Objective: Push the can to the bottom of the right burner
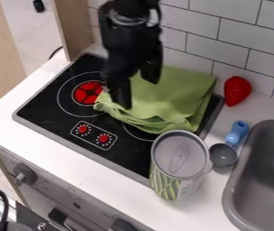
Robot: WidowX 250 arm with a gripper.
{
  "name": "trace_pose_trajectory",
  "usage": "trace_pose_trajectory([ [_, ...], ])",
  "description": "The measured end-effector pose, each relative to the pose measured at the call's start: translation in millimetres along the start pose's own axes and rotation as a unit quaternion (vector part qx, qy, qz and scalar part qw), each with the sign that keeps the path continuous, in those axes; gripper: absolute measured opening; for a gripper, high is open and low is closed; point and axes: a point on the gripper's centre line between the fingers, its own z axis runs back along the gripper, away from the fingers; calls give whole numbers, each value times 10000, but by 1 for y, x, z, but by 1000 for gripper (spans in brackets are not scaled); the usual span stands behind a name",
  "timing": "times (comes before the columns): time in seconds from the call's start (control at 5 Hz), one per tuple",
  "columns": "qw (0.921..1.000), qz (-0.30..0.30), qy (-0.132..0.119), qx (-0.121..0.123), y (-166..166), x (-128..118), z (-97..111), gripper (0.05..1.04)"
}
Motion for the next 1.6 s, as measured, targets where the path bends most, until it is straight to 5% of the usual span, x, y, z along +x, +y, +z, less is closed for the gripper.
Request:
trace_pose_trajectory([
  [0.6,9969,-686,379,65,33,-66,7,999],
  [1.0,9964,-477,695,3,40,-110,9,999],
  [1.4,9936,241,1099,74,45,-134,-13,999],
  [1.6,9926,611,1007,-304,42,-139,-33,999],
])
